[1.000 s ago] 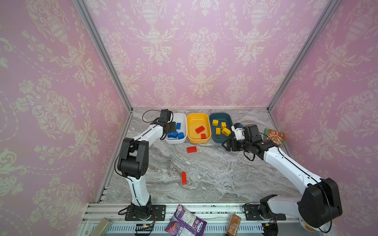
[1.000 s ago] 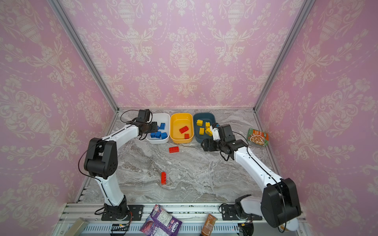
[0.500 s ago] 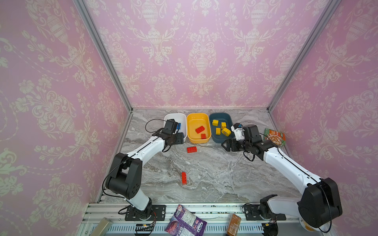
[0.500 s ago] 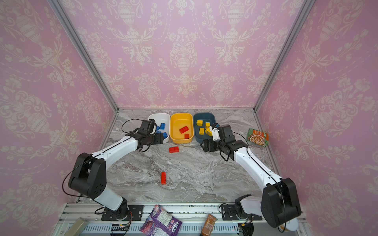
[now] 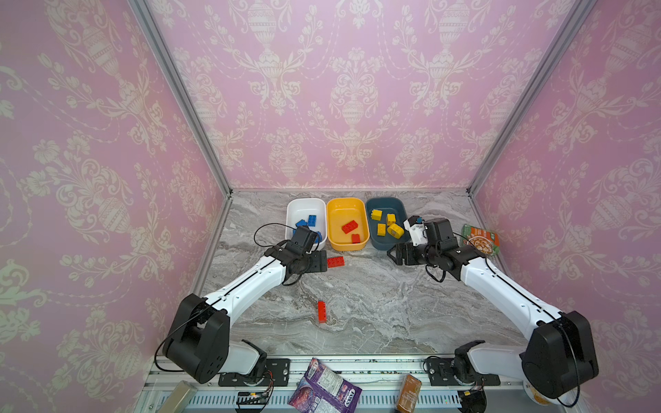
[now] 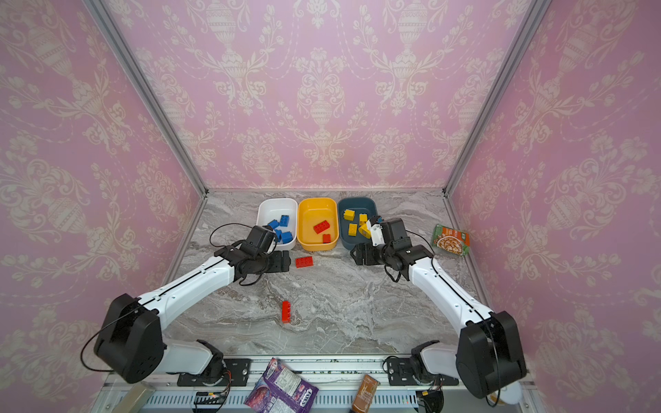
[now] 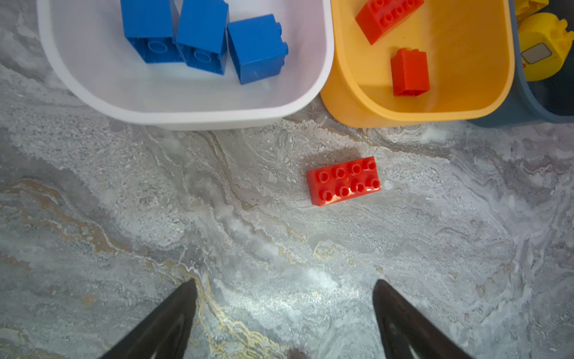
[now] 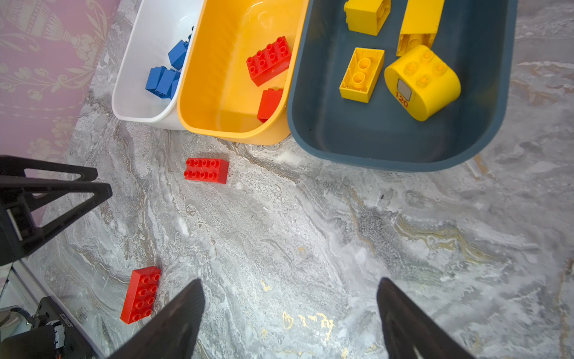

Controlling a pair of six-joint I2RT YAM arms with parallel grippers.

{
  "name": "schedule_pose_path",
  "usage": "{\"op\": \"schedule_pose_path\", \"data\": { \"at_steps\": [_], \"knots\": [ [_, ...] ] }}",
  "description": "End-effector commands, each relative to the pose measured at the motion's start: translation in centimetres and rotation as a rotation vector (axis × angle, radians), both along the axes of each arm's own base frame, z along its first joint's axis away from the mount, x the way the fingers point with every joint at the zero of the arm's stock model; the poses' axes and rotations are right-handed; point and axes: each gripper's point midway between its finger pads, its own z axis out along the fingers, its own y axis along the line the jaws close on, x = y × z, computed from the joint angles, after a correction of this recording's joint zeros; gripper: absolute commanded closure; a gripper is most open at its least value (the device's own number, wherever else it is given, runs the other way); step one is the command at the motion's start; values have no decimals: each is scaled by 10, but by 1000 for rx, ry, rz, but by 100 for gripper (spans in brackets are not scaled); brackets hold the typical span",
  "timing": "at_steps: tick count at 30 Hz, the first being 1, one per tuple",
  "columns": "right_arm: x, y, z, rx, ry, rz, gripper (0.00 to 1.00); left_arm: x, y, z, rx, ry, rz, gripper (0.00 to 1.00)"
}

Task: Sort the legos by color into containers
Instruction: 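Move the left gripper down to a red 2x2 brick and grasp it, then carry the red brick into the yellow container and open the left gripper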

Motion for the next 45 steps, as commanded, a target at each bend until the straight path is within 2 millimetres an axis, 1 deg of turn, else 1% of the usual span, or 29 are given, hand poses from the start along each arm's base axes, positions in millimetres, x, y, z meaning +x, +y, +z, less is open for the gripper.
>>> {"op": "schedule_pose_path", "data": {
  "at_steps": [1, 9, 13, 19, 22, 33, 41, 43, 45],
  "knots": [
    [-2, 1, -6, 13, 20, 0, 12, -30, -1, -14, 13, 88, 37, 10],
    [-2, 1, -7, 13, 20, 0, 12, -76, -27, -43, 26, 187, 46, 15],
    [-3, 0, -7, 9, 21, -1, 12, -95, -32, -56, 67, 235, 45, 17],
    [-4, -2, -8, 1, 19, -3, 12, -118, -33, -75, 77, 298, 67, 21],
    [-4, -2, -9, 1, 21, -2, 12, -122, -31, -79, 76, 308, 82, 24],
    [-2, -1, -9, -2, 20, -2, 12, -124, -38, -92, 64, 340, 73, 48],
    [-3, -3, -12, -8, 23, -6, 12, -124, -37, -90, 68, 335, 76, 71],
    [-3, -3, -11, -7, 22, -7, 12, -123, -37, -89, 67, 332, 79, 75],
    [-4, -3, -12, -9, 23, -5, 12, -124, -36, -89, 67, 333, 82, 78]
  ]
}}
